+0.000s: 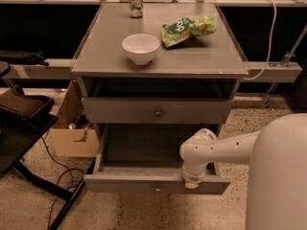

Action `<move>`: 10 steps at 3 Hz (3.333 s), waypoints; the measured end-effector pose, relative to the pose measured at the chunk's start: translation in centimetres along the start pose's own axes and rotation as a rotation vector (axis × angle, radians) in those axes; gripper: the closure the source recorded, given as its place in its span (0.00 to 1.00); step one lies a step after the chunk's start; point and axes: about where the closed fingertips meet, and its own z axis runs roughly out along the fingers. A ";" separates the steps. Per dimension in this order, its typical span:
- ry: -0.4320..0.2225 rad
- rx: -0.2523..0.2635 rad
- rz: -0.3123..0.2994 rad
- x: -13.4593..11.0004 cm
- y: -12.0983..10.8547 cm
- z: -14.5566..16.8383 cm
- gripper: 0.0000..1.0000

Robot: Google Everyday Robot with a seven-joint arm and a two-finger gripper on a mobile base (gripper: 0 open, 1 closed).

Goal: Open middle drawer

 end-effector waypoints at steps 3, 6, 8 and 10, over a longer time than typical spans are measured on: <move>-0.003 -0.026 0.007 0.2 0.8 -0.2 1.00; -0.003 -0.026 0.007 0.2 0.6 -0.2 0.61; -0.003 -0.026 0.007 0.2 0.6 -0.2 0.15; -0.003 -0.026 0.007 0.2 0.6 -0.2 0.00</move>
Offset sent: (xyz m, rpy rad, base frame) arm -0.2816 -0.0754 0.0159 0.1366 0.4031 -0.2286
